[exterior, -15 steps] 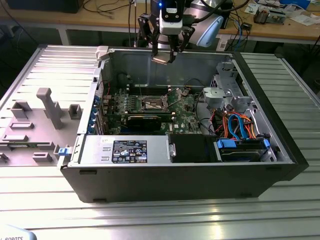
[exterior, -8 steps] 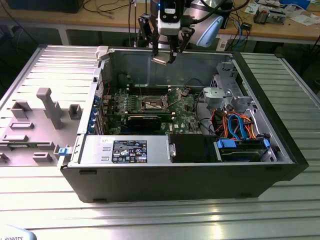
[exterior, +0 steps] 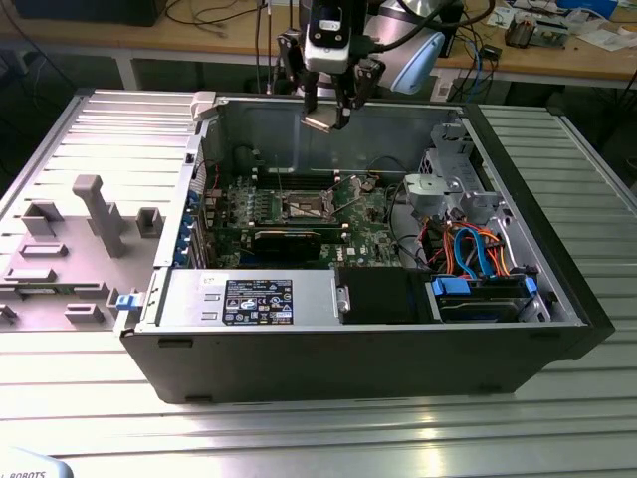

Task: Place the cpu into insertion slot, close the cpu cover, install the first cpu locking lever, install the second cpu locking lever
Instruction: 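Place the cpu into insertion slot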

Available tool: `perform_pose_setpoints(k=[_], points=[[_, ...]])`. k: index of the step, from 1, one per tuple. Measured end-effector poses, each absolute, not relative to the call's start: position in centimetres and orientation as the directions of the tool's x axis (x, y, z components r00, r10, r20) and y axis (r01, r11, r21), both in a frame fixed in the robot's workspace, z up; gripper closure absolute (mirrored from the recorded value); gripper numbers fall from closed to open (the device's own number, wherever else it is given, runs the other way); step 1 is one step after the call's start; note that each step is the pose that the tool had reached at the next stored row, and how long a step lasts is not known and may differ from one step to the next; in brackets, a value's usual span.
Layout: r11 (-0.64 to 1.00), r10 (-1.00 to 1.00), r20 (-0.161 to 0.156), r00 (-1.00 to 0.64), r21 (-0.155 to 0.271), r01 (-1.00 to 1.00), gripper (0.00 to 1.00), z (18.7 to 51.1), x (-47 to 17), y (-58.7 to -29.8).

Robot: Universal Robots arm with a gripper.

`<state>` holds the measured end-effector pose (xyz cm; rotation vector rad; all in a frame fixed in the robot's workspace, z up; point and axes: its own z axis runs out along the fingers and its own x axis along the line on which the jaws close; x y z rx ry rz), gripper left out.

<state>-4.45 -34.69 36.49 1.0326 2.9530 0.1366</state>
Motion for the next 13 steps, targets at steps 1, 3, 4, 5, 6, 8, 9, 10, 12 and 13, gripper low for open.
perform_pose_setpoints(k=[1, 3, 4, 5, 6, 8, 9, 10, 12, 13], points=[[0.768, 0.635, 0.019, -0.772, 0.086, 0.634, 0.46, 36.46, -4.45, -34.69], [0.748, 0.660, 0.019, -0.751, 0.086, 0.659, 0.46, 36.42, -4.45, -34.69], [0.741, 0.667, 0.019, -0.745, 0.086, 0.665, 0.46, 36.41, -4.45, -34.69], [0.739, 0.670, 0.019, -0.742, 0.086, 0.669, 0.46, 36.41, -4.47, -34.69], [0.738, 0.671, 0.019, -0.741, 0.086, 0.670, 0.46, 36.40, -4.48, -34.69], [0.736, 0.672, 0.019, -0.740, 0.086, 0.671, 0.46, 36.39, -4.47, -34.69], [0.736, 0.673, 0.019, -0.740, 0.086, 0.671, 0.46, 36.39, -4.48, -34.69], [0.736, 0.673, 0.019, -0.740, 0.086, 0.671, 0.46, 36.39, -4.48, -34.69], [0.736, 0.673, 0.019, -0.740, 0.086, 0.671, 0.46, 36.39, -4.48, -34.69], [0.736, 0.673, 0.019, -0.739, 0.086, 0.672, 0.46, 36.39, -4.48, -34.69]])
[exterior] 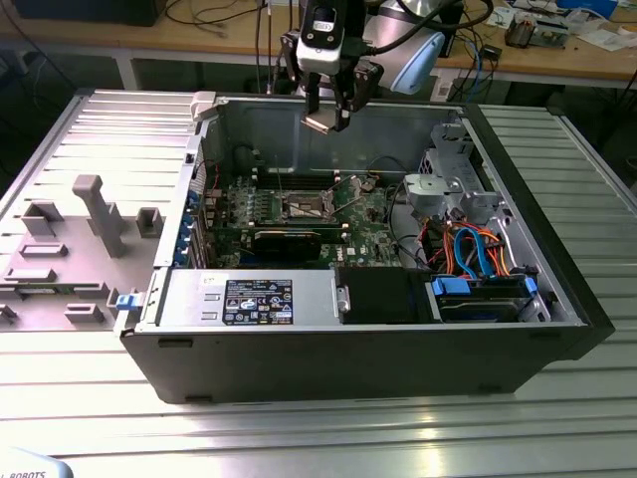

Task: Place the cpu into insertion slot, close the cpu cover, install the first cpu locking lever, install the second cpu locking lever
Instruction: 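Place the cpu into insertion slot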

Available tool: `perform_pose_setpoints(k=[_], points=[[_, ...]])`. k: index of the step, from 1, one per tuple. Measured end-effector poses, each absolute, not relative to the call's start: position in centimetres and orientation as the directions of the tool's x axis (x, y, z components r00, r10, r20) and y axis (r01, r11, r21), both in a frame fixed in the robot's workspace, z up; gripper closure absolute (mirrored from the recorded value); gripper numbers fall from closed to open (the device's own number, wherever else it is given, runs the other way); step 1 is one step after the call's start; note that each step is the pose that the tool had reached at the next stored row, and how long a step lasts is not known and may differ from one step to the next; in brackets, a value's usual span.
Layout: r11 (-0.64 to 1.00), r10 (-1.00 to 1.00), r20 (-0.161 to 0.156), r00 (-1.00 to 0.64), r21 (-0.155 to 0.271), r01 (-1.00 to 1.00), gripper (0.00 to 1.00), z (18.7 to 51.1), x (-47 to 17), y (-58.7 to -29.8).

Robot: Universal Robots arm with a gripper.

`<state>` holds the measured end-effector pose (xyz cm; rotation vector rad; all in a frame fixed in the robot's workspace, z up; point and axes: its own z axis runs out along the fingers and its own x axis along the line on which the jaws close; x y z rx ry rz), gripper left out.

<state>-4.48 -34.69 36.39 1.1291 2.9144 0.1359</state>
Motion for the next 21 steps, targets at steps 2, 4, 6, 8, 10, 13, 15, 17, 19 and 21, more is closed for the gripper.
perform_pose_setpoints(k=[2, 4, 6, 8, 10, 13, 15, 17, 19, 21], points=[[0.728, 0.681, 0.019, -0.732, 0.086, 0.680, 0.46, 36.39, -4.48, -34.69], [0.711, 0.699, 0.019, -0.715, 0.086, 0.698, 0.46, 36.37, -4.48, -34.69], [0.674, 0.735, 0.019, -0.678, 0.086, 0.733, 0.46, 36.33, -4.48, -34.69], [0.651, 0.756, 0.019, -0.654, 0.086, 0.754, 0.46, 36.30, -4.48, -34.69], [0.624, 0.778, 0.019, -0.628, 0.086, 0.776, 0.46, 36.29, -4.48, -34.69], [0.623, 0.779, 0.019, -0.627, 0.086, 0.777, 0.46, 36.29, -4.48, -34.69], [0.623, 0.779, 0.019, -0.627, 0.086, 0.777, 0.46, 36.29, -4.48, -34.69], [0.623, 0.779, 0.019, -0.627, 0.086, 0.777, 0.46, 36.29, -4.48, -34.69], [0.623, 0.779, 0.019, -0.627, 0.086, 0.777, 0.46, 36.29, -4.48, -34.69], [0.623, 0.779, 0.019, -0.627, 0.086, 0.777, 0.46, 36.29, -4.48, -34.69]])
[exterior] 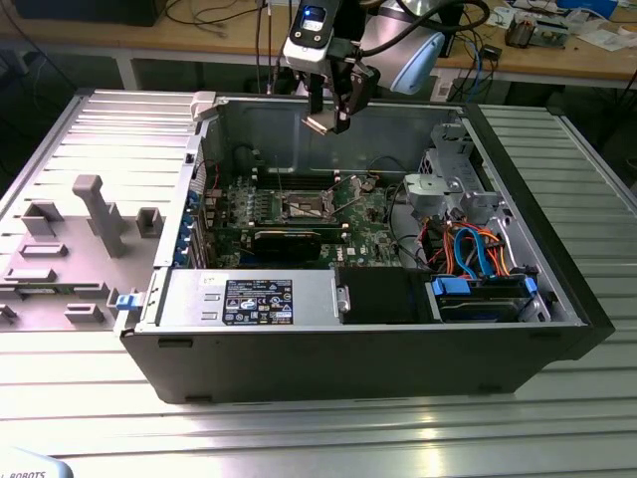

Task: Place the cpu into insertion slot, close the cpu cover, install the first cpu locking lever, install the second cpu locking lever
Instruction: 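Place the cpu into insertion slot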

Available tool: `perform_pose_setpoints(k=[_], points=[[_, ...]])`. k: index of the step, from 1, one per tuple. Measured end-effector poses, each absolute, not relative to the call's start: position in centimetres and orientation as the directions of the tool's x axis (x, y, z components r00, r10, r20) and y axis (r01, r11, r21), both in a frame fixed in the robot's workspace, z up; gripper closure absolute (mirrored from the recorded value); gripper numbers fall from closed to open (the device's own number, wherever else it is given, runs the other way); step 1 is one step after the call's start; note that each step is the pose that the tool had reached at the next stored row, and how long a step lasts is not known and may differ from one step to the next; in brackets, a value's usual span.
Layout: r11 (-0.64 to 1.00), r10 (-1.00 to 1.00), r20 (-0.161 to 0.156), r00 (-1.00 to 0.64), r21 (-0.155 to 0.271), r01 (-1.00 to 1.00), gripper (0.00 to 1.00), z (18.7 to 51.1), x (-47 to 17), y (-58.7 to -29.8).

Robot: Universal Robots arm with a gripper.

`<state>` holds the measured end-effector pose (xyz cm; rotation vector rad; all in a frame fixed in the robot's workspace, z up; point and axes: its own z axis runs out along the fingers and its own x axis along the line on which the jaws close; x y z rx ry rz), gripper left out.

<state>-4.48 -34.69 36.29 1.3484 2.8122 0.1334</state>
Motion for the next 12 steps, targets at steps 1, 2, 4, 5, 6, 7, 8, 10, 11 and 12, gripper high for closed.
perform_pose_setpoints(k=[1, 2, 4, 5, 6, 7, 8, 10, 11, 12], points=[[0.623, 0.779, 0.019, -0.627, 0.086, 0.777, 0.46, 36.29, -4.48, -34.69], [0.623, 0.779, 0.019, -0.627, 0.086, 0.777, 0.46, 36.29, -4.48, -34.69], [0.622, 0.780, 0.019, -0.626, 0.086, 0.778, 0.46, 36.29, -4.48, -34.69], [0.620, 0.782, 0.019, -0.623, 0.086, 0.780, 0.46, 36.29, -4.48, -34.69], [0.614, 0.786, 0.019, -0.617, 0.086, 0.785, 0.46, 36.28, -4.48, -34.69], [0.610, 0.790, 0.019, -0.613, 0.086, 0.788, 0.46, 36.27, -4.48, -34.69], [0.600, 0.797, 0.019, -0.603, 0.086, 0.795, 0.46, 36.26, -4.48, -34.69], [0.577, 0.814, 0.019, -0.580, 0.086, 0.812, 0.46, 36.25, -4.48, -34.69], [0.561, 0.825, 0.019, -0.564, 0.086, 0.823, 0.46, 36.24, -4.48, -34.69], [0.553, 0.831, 0.019, -0.556, 0.086, 0.829, 0.46, 36.24, -4.47, -34.69]])
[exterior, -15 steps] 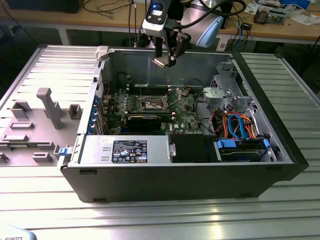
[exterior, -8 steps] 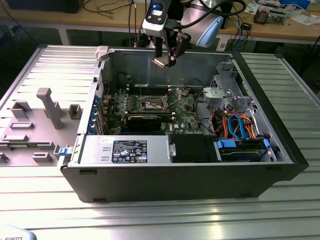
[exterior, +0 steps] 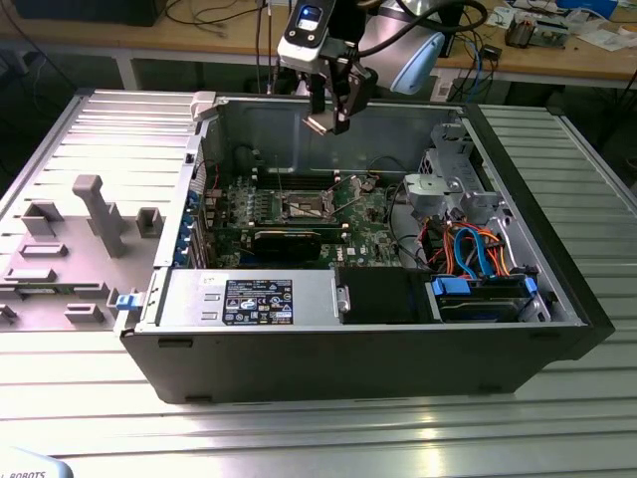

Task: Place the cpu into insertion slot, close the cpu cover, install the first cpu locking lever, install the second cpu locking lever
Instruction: 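Place the cpu into insertion slot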

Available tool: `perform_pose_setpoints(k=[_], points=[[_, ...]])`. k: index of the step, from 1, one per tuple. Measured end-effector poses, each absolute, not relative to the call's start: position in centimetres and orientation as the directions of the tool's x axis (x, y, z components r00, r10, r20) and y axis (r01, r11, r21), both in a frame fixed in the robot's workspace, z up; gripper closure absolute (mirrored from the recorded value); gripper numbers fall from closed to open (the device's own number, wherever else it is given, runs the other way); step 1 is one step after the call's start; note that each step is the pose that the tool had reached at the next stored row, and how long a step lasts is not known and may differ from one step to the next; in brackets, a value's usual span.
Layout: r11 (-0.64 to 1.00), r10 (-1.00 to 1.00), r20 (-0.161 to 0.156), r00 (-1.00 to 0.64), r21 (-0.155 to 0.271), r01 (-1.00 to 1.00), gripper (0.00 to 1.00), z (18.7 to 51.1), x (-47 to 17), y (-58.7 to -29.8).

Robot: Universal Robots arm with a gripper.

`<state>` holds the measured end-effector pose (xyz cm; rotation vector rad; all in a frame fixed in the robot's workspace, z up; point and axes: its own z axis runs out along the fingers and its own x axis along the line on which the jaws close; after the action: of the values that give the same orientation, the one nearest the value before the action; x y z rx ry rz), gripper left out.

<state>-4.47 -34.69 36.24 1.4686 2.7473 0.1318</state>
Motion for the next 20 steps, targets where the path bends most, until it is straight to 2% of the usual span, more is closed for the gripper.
perform_pose_setpoints(k=[10, 15, 20], points=[[0.546, 0.836, 0.019, -0.549, 0.086, 0.834, 0.46, 36.24, -4.48, -34.69], [0.468, 0.882, 0.019, -0.471, 0.086, 0.879, 0.46, 36.19, -4.48, -34.69], [0.461, 0.886, 0.019, -0.464, 0.086, 0.883, 0.46, 36.19, -4.48, -34.69]])
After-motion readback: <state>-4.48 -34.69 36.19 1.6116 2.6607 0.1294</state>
